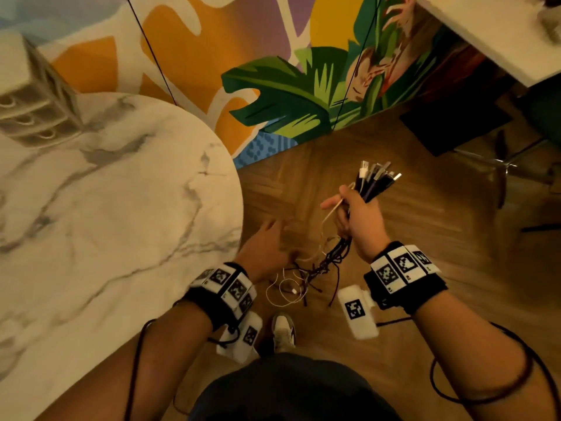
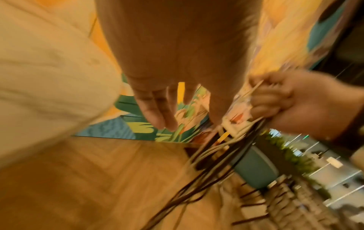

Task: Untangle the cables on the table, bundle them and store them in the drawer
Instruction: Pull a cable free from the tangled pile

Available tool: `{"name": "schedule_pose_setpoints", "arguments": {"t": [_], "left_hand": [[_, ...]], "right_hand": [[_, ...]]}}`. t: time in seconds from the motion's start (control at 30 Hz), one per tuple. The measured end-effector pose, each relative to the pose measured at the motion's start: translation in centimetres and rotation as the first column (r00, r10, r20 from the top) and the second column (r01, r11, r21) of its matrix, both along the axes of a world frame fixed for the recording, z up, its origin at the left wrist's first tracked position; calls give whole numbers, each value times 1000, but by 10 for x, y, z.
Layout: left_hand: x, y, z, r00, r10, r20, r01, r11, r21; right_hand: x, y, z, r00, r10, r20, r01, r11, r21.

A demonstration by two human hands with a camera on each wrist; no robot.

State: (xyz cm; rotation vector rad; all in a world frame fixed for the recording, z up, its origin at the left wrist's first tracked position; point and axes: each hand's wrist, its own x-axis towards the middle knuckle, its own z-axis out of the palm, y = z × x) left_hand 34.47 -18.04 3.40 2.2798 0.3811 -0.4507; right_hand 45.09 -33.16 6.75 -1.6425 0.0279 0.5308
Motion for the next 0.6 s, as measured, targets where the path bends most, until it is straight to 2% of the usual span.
{"name": "schedule_pose_setpoints", "arguments": {"t": [0.07,0.13,0.17,0.2,0.33,0.4,0.5,0.57,0.6], "left_hand": [[23,-18,33,992,-1,125,20,988,-154],[37,-27,49,989,38,140,11,943,-333],[39,-27,51,989,56,136,-1,927,-374],[41,-25,50,988,70,137,-15,929,-369],[35,5,28,993,66,100,-52,988,-143],[26,18,9,998,51,-24,-54,991,-124],[10,32,-37,983,32,-181,-71,975,-210],[5,34,-53,938,-16,-346,-6,998,-65],[3,34,-56,934,-27,-357,47,998,46]], "right_hand": [[-5,7,3,1000,21,-2,-21,1000,0],[-6,9,9,1000,-1,-19,1,1000,16],[-4,8,11,1000,-12,-19,13,1000,22],[-1,5,12,1000,-9,-7,9,1000,19],[8,-11,13,999,2,35,-1,1000,-30],[9,-13,16,999,13,50,-12,1000,-12],[6,-9,25,997,29,68,-30,999,18],[3,-5,32,994,53,98,-58,997,48],[2,-2,35,993,63,101,-70,996,64]]}}
